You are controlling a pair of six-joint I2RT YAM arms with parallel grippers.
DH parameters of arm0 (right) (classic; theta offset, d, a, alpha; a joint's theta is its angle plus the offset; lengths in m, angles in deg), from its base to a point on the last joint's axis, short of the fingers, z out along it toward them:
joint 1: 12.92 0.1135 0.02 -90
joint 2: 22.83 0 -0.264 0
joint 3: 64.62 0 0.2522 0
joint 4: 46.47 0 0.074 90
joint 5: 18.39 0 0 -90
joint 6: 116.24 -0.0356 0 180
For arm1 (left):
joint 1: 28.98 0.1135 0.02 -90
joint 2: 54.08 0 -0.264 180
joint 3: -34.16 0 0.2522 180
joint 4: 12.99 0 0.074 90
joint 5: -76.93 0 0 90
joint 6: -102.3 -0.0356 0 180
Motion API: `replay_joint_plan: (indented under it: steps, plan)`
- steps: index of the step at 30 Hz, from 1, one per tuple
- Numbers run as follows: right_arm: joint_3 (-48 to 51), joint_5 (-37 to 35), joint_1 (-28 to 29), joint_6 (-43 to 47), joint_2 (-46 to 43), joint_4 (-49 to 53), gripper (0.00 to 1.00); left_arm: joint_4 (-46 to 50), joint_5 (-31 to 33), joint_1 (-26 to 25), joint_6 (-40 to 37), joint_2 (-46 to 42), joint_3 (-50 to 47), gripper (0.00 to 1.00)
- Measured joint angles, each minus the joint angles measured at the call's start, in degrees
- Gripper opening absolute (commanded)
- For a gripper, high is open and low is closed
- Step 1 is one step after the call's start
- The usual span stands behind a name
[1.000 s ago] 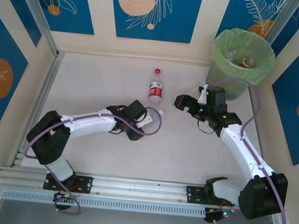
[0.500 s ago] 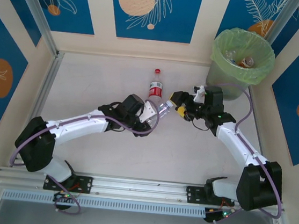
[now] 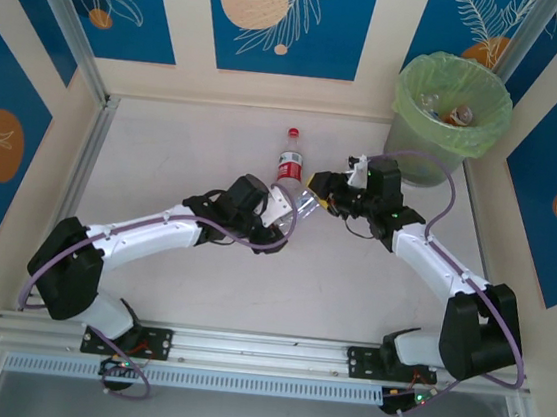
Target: Put the plastic bottles in the bin
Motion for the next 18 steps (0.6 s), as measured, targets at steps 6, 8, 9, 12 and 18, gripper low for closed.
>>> replay_joint_plan:
  steps: [6,8,9,12,18]
  plan:
    - [0.11,-0.92,0.11,0.81,0.00,0.00,0.24,-0.13,-0.55,0.02,0.76,0.00,0.00,0.44]
    - [0.11,-1.33,0.22,0.92,0.00,0.00,0.17,-0.13,-0.98,0.07,1.16,0.02,0.00,0.45]
    - [0.11,-1.51,0.26,0.92,0.00,0.00,0.14,-0.22,-1.18,0.11,1.20,0.04,0.00,0.45]
    - [0.11,-1.90,0.26,0.92,0.00,0.00,0.01,-0.50,-1.60,0.11,1.57,0.13,0.00,0.51]
    - [0.11,-2.16,0.28,1.70,-0.50,-0.04,0.00,-2.51,-3.06,0.20,1.97,-0.04,-0.66,0.86]
